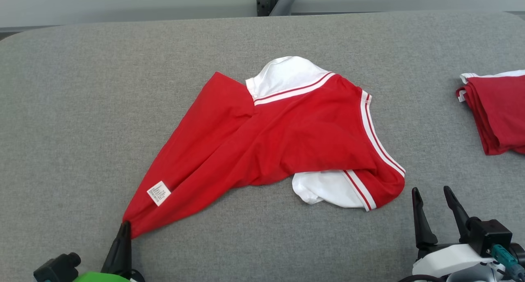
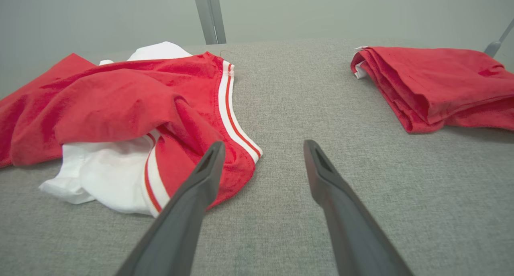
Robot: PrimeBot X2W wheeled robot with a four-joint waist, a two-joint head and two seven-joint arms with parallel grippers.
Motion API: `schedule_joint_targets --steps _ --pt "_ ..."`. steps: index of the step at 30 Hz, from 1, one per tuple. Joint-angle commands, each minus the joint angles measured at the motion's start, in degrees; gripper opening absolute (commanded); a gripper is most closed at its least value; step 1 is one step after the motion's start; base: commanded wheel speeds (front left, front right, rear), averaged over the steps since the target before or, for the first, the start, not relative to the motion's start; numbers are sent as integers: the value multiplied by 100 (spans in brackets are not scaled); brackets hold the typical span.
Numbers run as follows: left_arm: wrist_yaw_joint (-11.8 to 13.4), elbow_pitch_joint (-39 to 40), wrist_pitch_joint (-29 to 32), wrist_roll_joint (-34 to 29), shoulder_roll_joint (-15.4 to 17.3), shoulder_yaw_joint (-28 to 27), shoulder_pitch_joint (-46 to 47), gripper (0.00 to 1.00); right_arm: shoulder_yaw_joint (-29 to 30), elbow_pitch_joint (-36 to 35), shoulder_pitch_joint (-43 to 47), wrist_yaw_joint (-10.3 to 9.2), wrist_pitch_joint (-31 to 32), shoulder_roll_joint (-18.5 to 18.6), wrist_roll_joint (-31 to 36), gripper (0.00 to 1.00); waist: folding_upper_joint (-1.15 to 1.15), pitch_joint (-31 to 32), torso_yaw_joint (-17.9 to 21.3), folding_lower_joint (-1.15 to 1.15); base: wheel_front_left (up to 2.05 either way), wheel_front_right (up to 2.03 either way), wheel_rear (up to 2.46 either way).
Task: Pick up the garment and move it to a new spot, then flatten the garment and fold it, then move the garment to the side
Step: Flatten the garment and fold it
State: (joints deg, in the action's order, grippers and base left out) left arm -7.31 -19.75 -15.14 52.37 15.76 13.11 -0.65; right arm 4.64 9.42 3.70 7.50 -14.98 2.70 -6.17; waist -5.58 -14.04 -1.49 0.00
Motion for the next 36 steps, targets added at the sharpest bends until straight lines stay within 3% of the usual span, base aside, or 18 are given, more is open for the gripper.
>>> schedule_joint_targets --steps 1,4,5,6,7,8,11,15,21,23,26,29,34,36 --pt "-28 -56 2 -76 -9 12 -90 0 -1 16 57 -3 -8 20 21 100 0 27 -27 0 0 0 0" --pt "-27 -277 2 -132 -36 120 -95 0 -35 29 53 -3 -8 19 41 100 0 43 -40 0 0 0 0" --pt "-27 -367 2 -123 -46 158 -80 7 -45 32 46 -3 -8 20 40 100 0 45 -36 0 0 0 0" --pt "-27 -451 2 -111 -63 180 -57 33 -56 35 38 -3 -8 19 42 100 0 48 -29 0 0 0 0" --pt "-27 -546 2 -106 -63 213 -24 90 -74 38 28 -3 -8 18 41 100 0 51 -18 0 0 0 0" --pt "-27 -638 2 -120 -48 283 12 100 -84 39 17 -3 -8 19 39 100 0 50 -2 0 0 0 0" --pt "15 -1094 109 -293 181 469 142 100 -108 40 -7 -3 -8 18 19 100 0 47 91 0 0 0 0" --pt "461 -1376 539 -297 415 376 340 100 -102 -4 -54 -3 -8 17 -29 100 0 2 256 0 0 0 0" --pt "1474 -199 1109 -633 1079 164 824 100 -180 -83 -130 -3 -8 20 -217 100 0 -129 637 0 0 0 0" --pt "1586 400 1228 -773 1219 166 1067 100 -177 -99 -175 -3 -8 21 -255 100 0 -202 736 0 0 0 0" --pt "1515 1104 1541 -773 1145 354 1538 100 -213 -130 -265 -3 -8 16 -294 100 0 -364 891 0 0 0 0" --pt "1272 1309 2063 -931 1030 834 2318 100 -268 -172 -437 -3 -8 17 -347 100 0 -603 1060 0 0 0 0" --pt "826 523 2565 -1222 647 1408 3759 100 -420 -249 -746 -3 -8 17 -463 100 0 -1077 1406 0 0 0 0" --pt "768 255 2597 -1280 583 1475 4040 100 -445 -272 -804 -3 -8 15 -493 100 0 -1168 1481 0 0 0 0"
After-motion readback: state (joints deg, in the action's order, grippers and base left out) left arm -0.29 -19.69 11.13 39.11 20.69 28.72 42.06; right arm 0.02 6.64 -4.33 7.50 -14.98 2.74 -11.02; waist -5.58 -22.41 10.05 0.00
